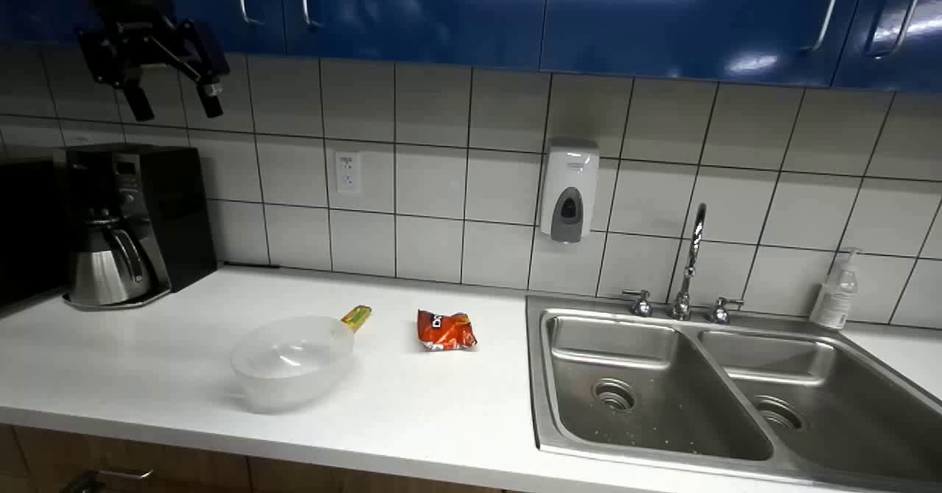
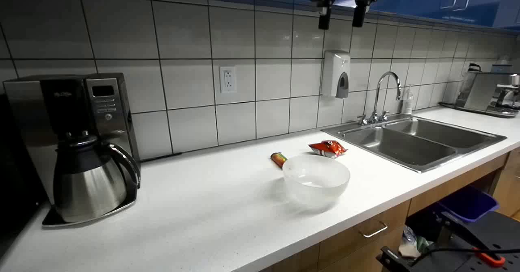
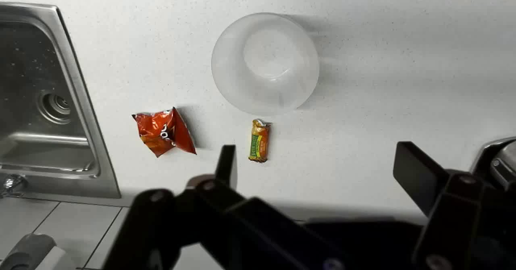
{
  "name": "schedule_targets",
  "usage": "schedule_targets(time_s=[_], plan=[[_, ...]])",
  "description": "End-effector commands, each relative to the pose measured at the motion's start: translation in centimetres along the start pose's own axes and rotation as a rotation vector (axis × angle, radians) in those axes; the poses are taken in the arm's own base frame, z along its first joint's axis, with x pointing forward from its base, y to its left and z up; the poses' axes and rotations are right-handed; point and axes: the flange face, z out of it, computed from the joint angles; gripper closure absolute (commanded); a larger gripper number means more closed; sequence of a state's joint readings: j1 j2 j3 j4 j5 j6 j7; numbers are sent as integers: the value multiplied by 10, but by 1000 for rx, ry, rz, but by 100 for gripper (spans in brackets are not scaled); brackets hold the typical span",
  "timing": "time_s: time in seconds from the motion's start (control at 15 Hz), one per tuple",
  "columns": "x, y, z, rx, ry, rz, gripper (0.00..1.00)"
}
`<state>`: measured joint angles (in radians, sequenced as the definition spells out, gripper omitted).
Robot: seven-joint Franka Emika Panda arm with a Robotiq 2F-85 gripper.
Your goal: Put the orange packet inside the plastic bowl
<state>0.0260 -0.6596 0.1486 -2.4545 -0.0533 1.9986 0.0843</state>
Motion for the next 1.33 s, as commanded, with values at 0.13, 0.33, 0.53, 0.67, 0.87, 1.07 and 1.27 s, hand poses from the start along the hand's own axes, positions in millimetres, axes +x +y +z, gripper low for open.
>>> schedule_targets(time_s=[0.13, 0.33, 0.53, 0.67, 0.87, 1.07, 1.27], plan=[[0, 0, 0, 0, -1, 0, 0], [0, 0, 0, 0, -1, 0, 0], [0, 0, 1, -2, 5, 7, 0], [0, 4, 7, -7, 0, 28, 0], [-2, 15, 21, 4, -27, 65, 0], [-2, 27, 37, 8, -46, 102, 0], [1, 40, 55, 21, -39, 142, 0]])
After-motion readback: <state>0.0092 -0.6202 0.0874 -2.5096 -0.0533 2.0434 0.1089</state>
